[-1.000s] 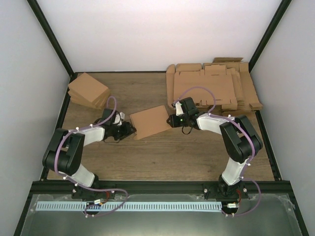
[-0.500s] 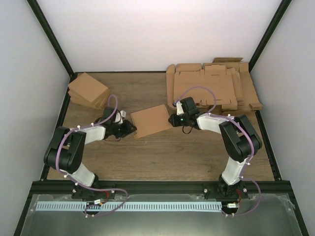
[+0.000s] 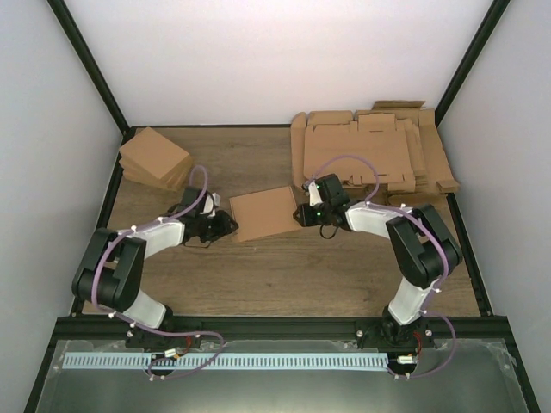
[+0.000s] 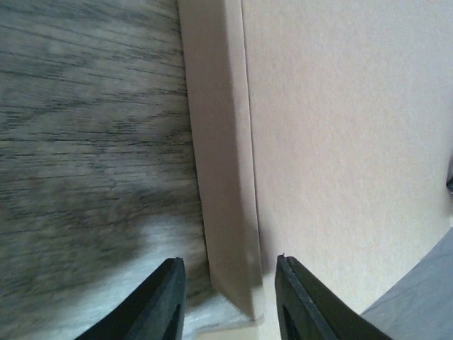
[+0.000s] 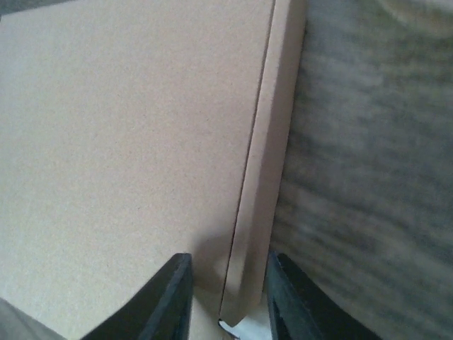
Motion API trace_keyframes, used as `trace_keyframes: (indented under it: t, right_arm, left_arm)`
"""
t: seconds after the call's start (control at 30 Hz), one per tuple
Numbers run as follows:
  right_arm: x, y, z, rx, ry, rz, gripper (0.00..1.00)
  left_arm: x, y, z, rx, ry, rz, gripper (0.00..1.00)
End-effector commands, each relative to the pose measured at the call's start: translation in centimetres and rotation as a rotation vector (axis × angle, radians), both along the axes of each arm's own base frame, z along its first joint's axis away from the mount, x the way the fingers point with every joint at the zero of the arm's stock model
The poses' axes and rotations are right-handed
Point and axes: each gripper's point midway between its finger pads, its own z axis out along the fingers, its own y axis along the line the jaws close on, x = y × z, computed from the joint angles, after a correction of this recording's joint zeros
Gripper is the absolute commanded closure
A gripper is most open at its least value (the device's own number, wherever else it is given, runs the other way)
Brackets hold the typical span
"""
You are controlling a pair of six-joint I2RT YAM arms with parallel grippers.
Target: Fold the paper box
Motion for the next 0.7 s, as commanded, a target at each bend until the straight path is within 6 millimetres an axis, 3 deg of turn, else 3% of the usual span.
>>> trace_keyframes:
  t: [0.0,0.4,0.67]
  right_arm:
    - [-1.6,-0.6,0.8,-0.047,0.007,0.005,0.64]
    - [-1.6,-3.6,4.5,-0.096,-0.122,-0.101,0.34]
    - [0.3,-2.0,8.4,-0.043,-0.203,-0.074,0.28]
  left_arm:
    - [-0.5,1.3,1.3,0.094,-0.038,0.014,0.59]
    - [-0.3,3.3,4.6,0.205,-0.145,0.02,0.4]
    - [0.2,1.6,6.1,0.137,-0.19,-0.047,0.32]
